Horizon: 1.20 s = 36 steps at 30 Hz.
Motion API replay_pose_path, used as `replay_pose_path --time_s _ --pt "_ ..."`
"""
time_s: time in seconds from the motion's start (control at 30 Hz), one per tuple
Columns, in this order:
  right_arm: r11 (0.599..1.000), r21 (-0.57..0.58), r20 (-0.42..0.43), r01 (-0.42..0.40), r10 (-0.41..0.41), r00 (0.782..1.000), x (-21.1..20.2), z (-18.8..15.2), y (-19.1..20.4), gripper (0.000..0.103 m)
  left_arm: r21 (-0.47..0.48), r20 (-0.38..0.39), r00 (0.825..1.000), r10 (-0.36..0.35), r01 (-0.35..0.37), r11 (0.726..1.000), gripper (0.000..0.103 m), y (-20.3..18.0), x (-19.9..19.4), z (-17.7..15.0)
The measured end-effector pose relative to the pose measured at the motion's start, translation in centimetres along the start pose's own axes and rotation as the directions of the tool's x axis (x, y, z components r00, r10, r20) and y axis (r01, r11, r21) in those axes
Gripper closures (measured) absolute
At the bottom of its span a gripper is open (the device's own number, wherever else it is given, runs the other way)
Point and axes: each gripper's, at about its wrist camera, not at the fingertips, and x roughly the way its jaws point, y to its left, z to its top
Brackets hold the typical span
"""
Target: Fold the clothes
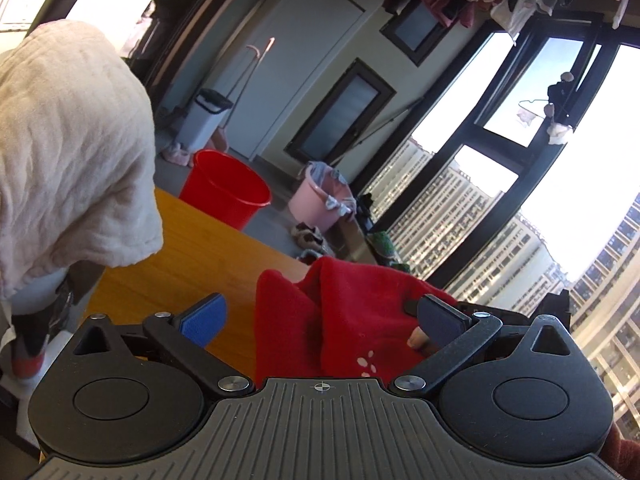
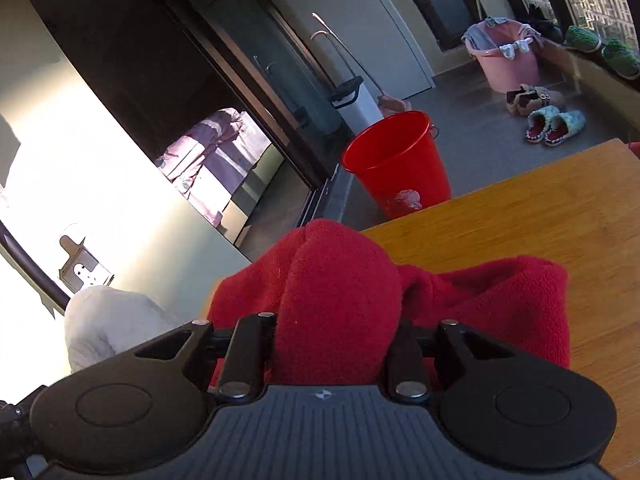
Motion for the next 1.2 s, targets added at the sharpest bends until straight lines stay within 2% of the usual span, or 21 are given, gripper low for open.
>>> replay_pose_path --time_s 0.03,0.1,0.2,0.23,0.27,0.33,0.4,0.47,0.5,0.57,0.63,0.7,0.73,0.77,0.87,1.0,1.07,1.1,1.17,1.2 --pt "1.0 0.009 0.005 0.02 -0.02 1.0 -0.1 -1.0 -1.0 0.072 0.02 -0.009 1.0 -0.018 0.018 1.0 0.0 -0.6 0.4 -0.3" --pt "1.0 0.024 0.036 -0.004 0.003 0.999 -0.7 -1.6 -2.2 0.07 0.071 -0.036 0.998 -0.055 0.058 0.996 0.0 -2.2 1.4 -1.1" --pt "1.0 0.007 0.015 -0.005 0.005 1.0 -1.6 -0.4 -1.6 0.063 0.155 -0.114 0.982 -0.154 0.171 0.973 0.0 -5.6 3.6 -2.8" --pt "0.999 -0.035 0.016 -0.005 0.005 1.0 -2.0 0.1 -0.8 0.054 0.174 -0.139 0.972 -0.188 0.211 0.962 0.0 -6.5 4.3 -3.6" --pt "0.997 -0.075 0.018 -0.004 0.006 1.0 -2.5 0.7 -0.1 0.039 0.195 -0.158 0.963 -0.217 0.246 0.95 0.0 -7.5 5.0 -4.4" --pt "0.99 -0.141 0.033 -0.011 0.015 0.999 -3.6 1.9 1.1 0.032 0.263 -0.182 0.959 -0.219 0.262 0.928 0.0 -8.9 6.4 -5.5" --pt "0.984 -0.178 0.067 -0.006 0.018 0.998 -4.8 3.7 2.1 0.031 0.332 -0.202 0.961 -0.188 0.248 0.91 0.0 -10.0 8.0 -6.6" --pt "0.974 -0.227 0.125 0.002 0.027 0.992 -6.3 5.4 3.4 0.032 0.347 -0.229 0.966 -0.12 0.196 0.917 0.0 -9.3 9.6 -7.9" --pt "0.96 -0.28 0.144 0.017 0.025 0.989 -6.7 6.3 4.6 0.034 0.34 -0.244 0.965 -0.095 0.177 0.924 0.0 -8.8 10.4 -8.5" --pt "0.914 -0.405 0.155 0.039 0.026 0.988 -7.0 7.8 7.1 0.051 0.333 -0.259 0.964 -0.063 0.15 0.931 0.0 -8.1 11.3 -9.5" --pt "0.869 -0.495 0.113 0.021 0.04 0.993 -5.8 8.9 9.3 0.05 0.375 -0.247 0.968 -0.047 0.14 0.916 0.0 -7.9 11.3 -10.7" --pt "0.804 -0.594 0.042 0.002 0.028 0.999 -3.1 9.1 11.1 0.025 0.417 -0.235 0.971 -0.032 0.131 0.9 0.0 -8.1 11.1 -11.4" --pt "0.756 -0.655 0.012 0.01 -0.003 1.0 -1.2 8.9 11.7 0.01 0.423 -0.231 0.972 -0.029 0.127 0.897 0.0 -8.2 11.0 -11.5" --pt "0.706 -0.708 -0.023 0.017 -0.048 0.999 0.9 8.5 12.1 0.008 0.425 -0.229 0.973 -0.029 0.126 0.897 0.0 -8.2 10.9 -11.7" --pt "0.661 -0.751 -0.145 0.003 -0.169 0.975 7.1 7.4 11.2 0.008 0.429 -0.223 0.974 -0.033 0.128 0.894 0.0 -8.5 10.8 -11.7" --pt "0.766 -0.638 -0.34 -0.077 -0.191 0.921 13.1 7.3 7.9 0.003 0.409 -0.214 0.976 -0.038 0.125 0.904 0.0 -8.4 11.0 -11.4" --pt "0.84 -0.527 -0.418 -0.131 -0.122 0.9 14.8 7.5 6.2 0.002 0.401 -0.204 0.978 -0.038 0.118 0.908 0.0 -8.2 11.0 -11.4" --pt "0.864 -0.48 -0.44 -0.153 -0.086 0.894 15.1 7.5 5.7 0.002 0.394 -0.199 0.979 -0.04 0.117 0.912 0.0 -8.1 10.9 -11.3" --pt "0.879 -0.432 -0.45 -0.203 -0.015 0.893 14.6 7.3 4.9 0.016 0.366 -0.194 0.98 -0.053 0.123 0.922 0.0 -7.7 10.8 -11.1" --pt "0.88 -0.429 -0.435 -0.202 -0.005 0.9 13.9 7.1 4.9 0.02 0.352 -0.192 0.979 -0.061 0.127 0.927 0.0 -7.5 10.7 -11.0"
